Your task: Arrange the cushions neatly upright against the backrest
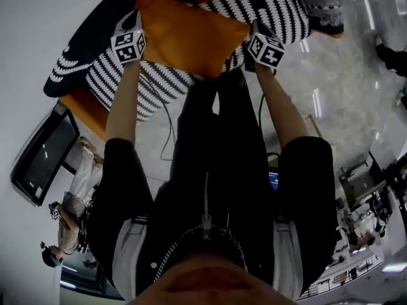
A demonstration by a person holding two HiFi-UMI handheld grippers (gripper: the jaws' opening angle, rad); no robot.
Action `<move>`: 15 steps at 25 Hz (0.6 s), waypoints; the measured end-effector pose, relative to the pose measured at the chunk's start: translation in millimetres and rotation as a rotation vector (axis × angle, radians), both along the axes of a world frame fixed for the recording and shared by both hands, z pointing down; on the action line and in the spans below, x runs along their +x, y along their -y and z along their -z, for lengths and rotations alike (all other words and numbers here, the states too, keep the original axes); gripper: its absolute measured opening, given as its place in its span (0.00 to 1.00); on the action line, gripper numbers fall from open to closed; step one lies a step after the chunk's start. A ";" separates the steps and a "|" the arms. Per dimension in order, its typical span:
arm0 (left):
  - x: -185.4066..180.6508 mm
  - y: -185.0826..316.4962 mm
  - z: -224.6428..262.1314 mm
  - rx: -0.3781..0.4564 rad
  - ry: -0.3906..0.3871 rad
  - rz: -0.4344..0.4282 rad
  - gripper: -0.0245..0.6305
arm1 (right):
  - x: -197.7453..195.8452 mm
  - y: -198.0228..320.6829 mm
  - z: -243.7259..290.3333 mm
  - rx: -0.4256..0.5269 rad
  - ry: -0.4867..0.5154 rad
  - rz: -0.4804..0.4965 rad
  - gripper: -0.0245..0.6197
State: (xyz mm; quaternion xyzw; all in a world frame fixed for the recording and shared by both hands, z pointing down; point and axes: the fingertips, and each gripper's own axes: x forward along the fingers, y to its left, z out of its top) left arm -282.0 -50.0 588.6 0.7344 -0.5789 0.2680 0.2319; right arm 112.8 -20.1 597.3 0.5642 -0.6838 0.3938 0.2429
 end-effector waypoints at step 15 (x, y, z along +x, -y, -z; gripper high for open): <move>-3.6 56.6 -112.0 -0.182 0.039 -0.036 0.27 | 33.0 -34.2 -143.6 -0.235 -0.035 -0.258 0.19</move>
